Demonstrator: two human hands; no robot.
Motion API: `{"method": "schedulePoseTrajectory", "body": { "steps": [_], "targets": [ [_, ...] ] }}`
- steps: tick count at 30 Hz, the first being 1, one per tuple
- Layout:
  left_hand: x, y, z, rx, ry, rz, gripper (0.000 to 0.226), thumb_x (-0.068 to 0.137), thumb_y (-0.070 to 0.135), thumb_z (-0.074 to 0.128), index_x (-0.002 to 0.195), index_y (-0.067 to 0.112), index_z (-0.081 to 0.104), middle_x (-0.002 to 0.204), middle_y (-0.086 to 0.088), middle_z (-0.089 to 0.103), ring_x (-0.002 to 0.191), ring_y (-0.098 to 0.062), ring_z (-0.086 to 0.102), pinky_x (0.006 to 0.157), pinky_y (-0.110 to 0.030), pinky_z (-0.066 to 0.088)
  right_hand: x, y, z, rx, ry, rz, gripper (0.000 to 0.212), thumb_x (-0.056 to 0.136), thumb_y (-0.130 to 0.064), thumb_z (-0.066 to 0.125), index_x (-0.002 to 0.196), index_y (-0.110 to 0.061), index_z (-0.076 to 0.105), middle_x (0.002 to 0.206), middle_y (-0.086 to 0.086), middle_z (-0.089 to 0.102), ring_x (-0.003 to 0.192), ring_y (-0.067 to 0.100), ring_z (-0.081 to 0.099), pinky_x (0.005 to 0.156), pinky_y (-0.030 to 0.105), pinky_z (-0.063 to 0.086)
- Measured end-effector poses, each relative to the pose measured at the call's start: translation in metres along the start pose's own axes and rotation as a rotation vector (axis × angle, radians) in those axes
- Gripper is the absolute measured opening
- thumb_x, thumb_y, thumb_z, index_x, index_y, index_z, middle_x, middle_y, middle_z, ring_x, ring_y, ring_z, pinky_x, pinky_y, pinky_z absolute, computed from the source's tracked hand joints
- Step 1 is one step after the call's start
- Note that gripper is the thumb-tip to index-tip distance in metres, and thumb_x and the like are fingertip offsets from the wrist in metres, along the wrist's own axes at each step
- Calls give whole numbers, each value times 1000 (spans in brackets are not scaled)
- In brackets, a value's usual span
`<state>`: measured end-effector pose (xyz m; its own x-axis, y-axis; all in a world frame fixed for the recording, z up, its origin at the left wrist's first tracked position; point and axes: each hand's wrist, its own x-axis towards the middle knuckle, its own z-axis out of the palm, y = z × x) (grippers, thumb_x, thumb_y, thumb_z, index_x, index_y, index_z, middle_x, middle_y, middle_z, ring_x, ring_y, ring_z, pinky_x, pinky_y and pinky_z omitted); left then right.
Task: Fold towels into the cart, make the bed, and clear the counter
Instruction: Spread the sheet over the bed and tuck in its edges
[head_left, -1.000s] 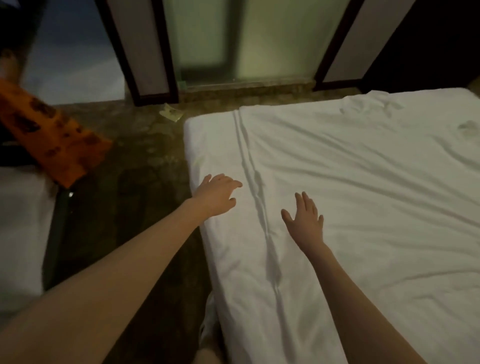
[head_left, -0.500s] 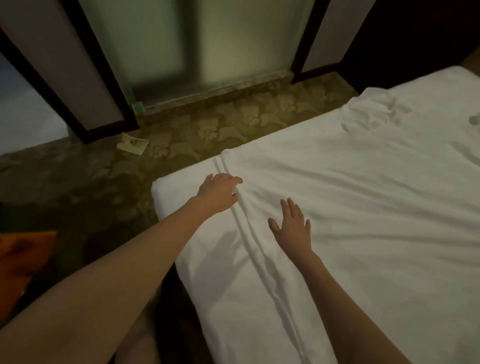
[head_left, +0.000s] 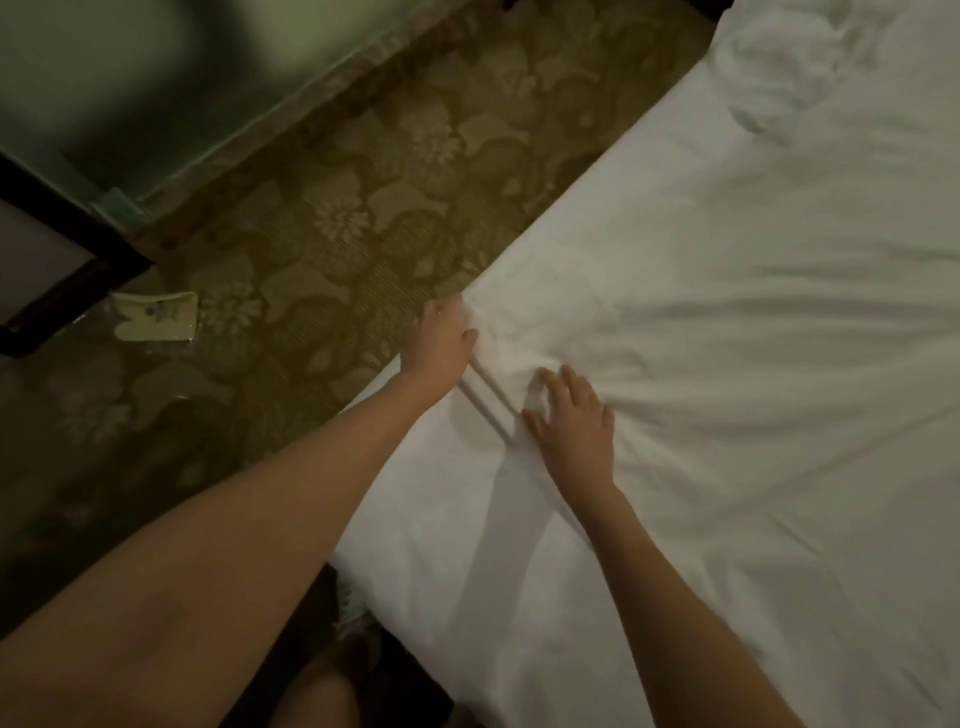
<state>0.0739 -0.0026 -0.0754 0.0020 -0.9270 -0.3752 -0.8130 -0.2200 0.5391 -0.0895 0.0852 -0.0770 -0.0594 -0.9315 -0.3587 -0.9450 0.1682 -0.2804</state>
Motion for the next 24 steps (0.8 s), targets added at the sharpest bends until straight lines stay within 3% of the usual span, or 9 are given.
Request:
{"method": "schedulePoseTrajectory", "body": {
  "steps": [4, 7, 9, 12, 14, 17, 19, 22, 24],
  "targets": [
    [20, -2, 9, -360, 106, -129, 44, 94, 19, 56, 135, 6, 45, 125, -11, 54, 114, -23, 51, 96, -32, 42, -3, 3, 21, -94, -16, -29, 58, 96, -44, 44, 149, -28, 25, 159, 3, 12, 147, 24, 7, 114, 53, 7],
    [14, -6, 9, -464, 123, -169, 20, 93, 15, 59, 108, 3, 64, 95, -5, 61, 90, -15, 55, 77, -25, 42, -6, 11, 28, -70, 82, -111, 46, 94, -32, 52, 138, -19, 48, 149, 10, 38, 140, 35, 29, 107, 62, 22],
    [7, -10, 9, -420, 112, -137, 15, 94, 16, 57, 96, 3, 65, 86, -3, 61, 85, -18, 57, 75, -27, 43, -8, 14, 26, -42, 162, -132, 34, 91, -16, 52, 123, -12, 62, 134, 13, 56, 128, 38, 47, 99, 63, 37],
    [5, -8, 2, -294, 96, -98, 18, 98, 18, 49, 97, 5, 61, 91, -5, 59, 90, -23, 57, 81, -38, 48, -12, 13, 16, -17, 324, -167, 33, 87, -17, 41, 102, -11, 71, 110, 10, 70, 107, 37, 63, 83, 62, 48],
    [6, -10, -3, -247, 67, -101, 19, 99, 18, 46, 99, 3, 59, 94, -8, 57, 93, -25, 56, 82, -39, 46, -19, 10, 16, -43, 352, -190, 35, 86, -18, 41, 101, -14, 72, 106, 6, 72, 103, 33, 66, 82, 59, 49],
    [-5, -17, 2, -192, 39, -164, 20, 99, 16, 45, 102, 1, 58, 99, -12, 59, 98, -28, 56, 77, -32, 40, -35, 14, 32, -125, 335, -229, 30, 78, -8, 59, 104, -15, 72, 107, 2, 72, 105, 30, 66, 82, 60, 49],
    [-14, -18, 9, -138, 62, -215, 21, 100, 16, 43, 105, 1, 57, 107, -16, 61, 101, -30, 56, 77, -32, 38, -37, 15, 40, -115, 299, -222, 38, 71, -4, 66, 108, -15, 71, 111, 2, 71, 109, 31, 63, 83, 62, 48],
    [-19, -5, 13, -305, 94, -255, 26, 99, 16, 45, 120, 1, 46, 121, -20, 55, 111, -32, 52, 87, -34, 40, -41, 18, 42, -44, 265, -190, 40, 85, -23, 49, 123, -17, 63, 124, 2, 64, 119, 27, 57, 95, 58, 42],
    [-32, 2, 17, -501, 145, -249, 40, 95, 16, 54, 128, 3, 35, 126, -18, 48, 109, -30, 53, 89, -30, 41, -60, 34, 47, -6, 278, -130, 50, 88, -35, 41, 131, -16, 55, 133, 5, 58, 126, 23, 51, 107, 47, 28]
  ]
}}
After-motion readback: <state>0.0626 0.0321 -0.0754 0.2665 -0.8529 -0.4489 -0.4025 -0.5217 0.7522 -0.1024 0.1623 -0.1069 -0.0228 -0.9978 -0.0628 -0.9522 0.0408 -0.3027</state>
